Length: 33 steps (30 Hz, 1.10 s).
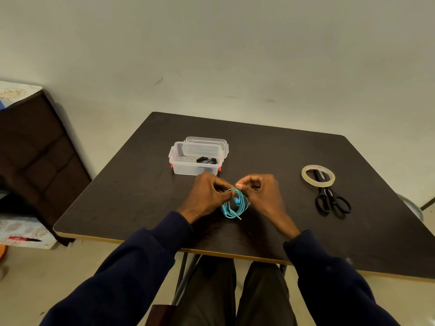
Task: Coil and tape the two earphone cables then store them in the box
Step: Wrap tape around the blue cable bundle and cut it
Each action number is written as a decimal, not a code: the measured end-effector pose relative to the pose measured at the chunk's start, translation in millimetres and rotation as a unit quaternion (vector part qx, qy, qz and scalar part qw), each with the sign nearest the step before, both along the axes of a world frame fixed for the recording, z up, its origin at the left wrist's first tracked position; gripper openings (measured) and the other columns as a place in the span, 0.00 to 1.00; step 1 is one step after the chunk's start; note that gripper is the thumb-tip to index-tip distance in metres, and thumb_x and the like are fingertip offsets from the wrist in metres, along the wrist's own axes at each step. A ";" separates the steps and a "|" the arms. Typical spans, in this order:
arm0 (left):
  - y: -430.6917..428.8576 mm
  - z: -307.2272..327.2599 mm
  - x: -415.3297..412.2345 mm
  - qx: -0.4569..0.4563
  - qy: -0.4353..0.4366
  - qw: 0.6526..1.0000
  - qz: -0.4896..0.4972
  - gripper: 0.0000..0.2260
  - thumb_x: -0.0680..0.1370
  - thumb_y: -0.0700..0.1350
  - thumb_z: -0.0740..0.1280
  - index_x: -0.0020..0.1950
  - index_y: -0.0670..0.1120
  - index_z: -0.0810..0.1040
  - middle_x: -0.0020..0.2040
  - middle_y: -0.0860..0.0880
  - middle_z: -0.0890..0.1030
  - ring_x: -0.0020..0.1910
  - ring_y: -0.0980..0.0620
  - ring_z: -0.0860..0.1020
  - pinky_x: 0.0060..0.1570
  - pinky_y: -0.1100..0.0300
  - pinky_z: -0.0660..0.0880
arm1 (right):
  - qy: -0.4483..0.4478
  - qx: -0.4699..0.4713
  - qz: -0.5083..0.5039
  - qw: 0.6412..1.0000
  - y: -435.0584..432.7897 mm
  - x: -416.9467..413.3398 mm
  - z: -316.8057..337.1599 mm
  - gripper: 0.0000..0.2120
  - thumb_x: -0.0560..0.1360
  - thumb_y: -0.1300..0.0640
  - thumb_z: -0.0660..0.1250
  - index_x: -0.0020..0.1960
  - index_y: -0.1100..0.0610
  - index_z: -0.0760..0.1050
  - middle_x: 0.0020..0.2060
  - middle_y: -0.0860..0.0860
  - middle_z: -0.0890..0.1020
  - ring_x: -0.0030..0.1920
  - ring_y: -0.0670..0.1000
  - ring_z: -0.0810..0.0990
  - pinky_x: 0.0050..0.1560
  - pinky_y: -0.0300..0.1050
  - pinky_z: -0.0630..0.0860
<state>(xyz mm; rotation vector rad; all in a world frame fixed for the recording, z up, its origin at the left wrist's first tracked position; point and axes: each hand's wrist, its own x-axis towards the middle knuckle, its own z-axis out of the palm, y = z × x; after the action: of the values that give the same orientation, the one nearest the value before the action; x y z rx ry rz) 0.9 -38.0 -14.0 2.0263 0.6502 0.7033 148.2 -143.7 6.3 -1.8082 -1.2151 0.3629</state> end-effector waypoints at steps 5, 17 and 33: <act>-3.0 -0.3 -1.2 -0.031 -0.021 0.999 0.000 0.06 0.74 0.43 0.77 0.50 0.45 0.87 0.44 0.50 0.87 0.41 0.58 0.85 0.41 0.63 0.83 | 0.017 0.053 -0.041 0.998 -3.0 -8.7 -5.4 0.07 0.71 0.60 0.77 0.45 0.52 0.80 0.35 0.46 0.84 0.35 0.41 0.84 0.35 0.35 0.80; 3.8 3.1 -4.5 -0.116 -0.015 0.993 -0.006 0.06 0.73 0.43 0.77 0.49 0.45 0.87 0.42 0.50 0.88 0.42 0.53 0.86 0.44 0.56 0.84 | -0.096 0.033 0.063 0.993 -12.6 -6.3 -5.6 0.11 0.71 0.56 0.77 0.53 0.49 0.83 0.39 0.39 0.82 0.41 0.41 0.82 0.39 0.35 0.80; -2.7 4.1 0.8 0.077 -0.003 0.997 -0.003 0.12 0.75 0.41 0.75 0.59 0.43 0.84 0.50 0.52 0.85 0.41 0.69 0.81 0.47 0.72 0.79 | -0.257 -0.065 0.102 0.959 -8.5 5.8 -2.9 0.05 0.77 0.55 0.68 0.52 0.53 0.80 0.45 0.46 0.75 0.47 0.46 0.74 0.45 0.37 0.70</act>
<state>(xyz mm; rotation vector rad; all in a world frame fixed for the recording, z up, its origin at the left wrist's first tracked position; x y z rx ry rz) 1.7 -40.7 -9.9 2.1647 0.6032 0.7764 153.9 -152.2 3.4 -1.9610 -1.7828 0.0830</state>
